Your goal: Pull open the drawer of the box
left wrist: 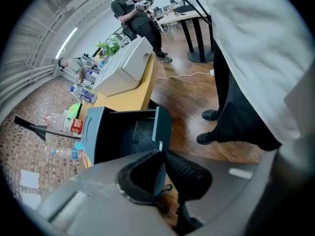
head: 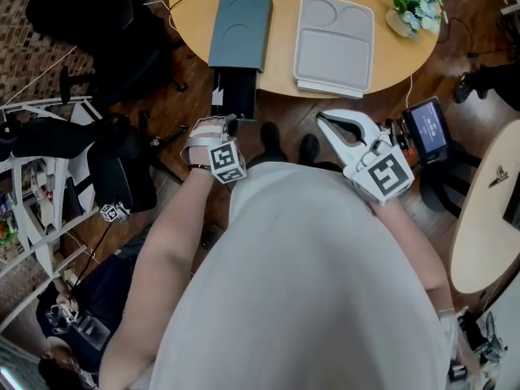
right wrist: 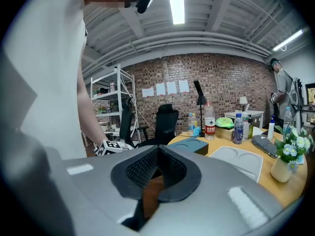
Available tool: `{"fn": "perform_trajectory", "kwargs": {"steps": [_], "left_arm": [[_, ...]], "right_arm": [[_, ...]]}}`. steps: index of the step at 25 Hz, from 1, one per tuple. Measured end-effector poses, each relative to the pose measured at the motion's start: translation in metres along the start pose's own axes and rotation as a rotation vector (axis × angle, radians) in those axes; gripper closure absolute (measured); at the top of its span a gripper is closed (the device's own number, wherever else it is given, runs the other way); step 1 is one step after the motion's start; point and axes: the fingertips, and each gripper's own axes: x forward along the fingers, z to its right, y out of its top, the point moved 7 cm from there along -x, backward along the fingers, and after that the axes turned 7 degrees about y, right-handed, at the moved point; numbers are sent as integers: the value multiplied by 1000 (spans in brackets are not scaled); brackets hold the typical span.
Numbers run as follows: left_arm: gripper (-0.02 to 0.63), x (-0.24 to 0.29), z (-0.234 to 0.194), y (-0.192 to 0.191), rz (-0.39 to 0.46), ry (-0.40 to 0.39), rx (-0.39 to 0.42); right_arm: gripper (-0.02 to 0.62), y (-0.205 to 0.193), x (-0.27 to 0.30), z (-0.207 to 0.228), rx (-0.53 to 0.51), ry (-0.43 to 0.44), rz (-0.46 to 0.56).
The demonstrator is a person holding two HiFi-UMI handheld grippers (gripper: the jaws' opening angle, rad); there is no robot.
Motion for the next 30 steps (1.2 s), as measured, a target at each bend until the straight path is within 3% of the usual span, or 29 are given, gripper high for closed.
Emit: {"fn": "perform_trajectory", "kwargs": {"steps": [13,22,30], "left_arm": [[568,-26,38,-3,51,-89,-21],[571,-33,63,-15,80,-139,-44],[572,-32,59,-22,84,-102,-103]], "right_arm": [[591,-2,-6,-25,-25,62,5],[591,0,9,-67,-21,0,-4],[591,1,7,-102,-8,-79,0]]}}
